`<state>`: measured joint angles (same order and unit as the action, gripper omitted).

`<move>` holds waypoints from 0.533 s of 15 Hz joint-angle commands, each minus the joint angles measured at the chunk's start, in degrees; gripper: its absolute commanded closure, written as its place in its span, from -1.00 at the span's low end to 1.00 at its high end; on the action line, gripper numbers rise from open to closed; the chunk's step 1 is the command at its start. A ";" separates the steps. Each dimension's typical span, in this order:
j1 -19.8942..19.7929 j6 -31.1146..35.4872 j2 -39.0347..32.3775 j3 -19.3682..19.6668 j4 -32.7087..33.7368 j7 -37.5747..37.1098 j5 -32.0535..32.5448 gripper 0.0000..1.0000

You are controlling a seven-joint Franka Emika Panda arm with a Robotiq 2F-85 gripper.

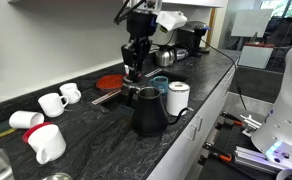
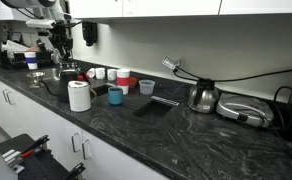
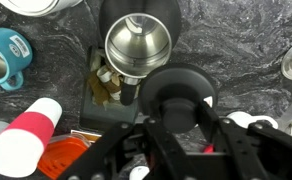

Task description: Remove the lid from the team pot.

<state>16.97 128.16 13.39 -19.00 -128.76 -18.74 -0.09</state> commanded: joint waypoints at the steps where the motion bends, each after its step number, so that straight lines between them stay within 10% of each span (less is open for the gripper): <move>1: 1.04 2.39 -0.70 -1.35 0.89 1.65 -1.17 0.67; 8: 4.74 6.71 -4.27 -4.11 -0.12 5.54 -2.44 0.67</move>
<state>20.90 132.32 11.08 -22.72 -128.75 -16.69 -0.79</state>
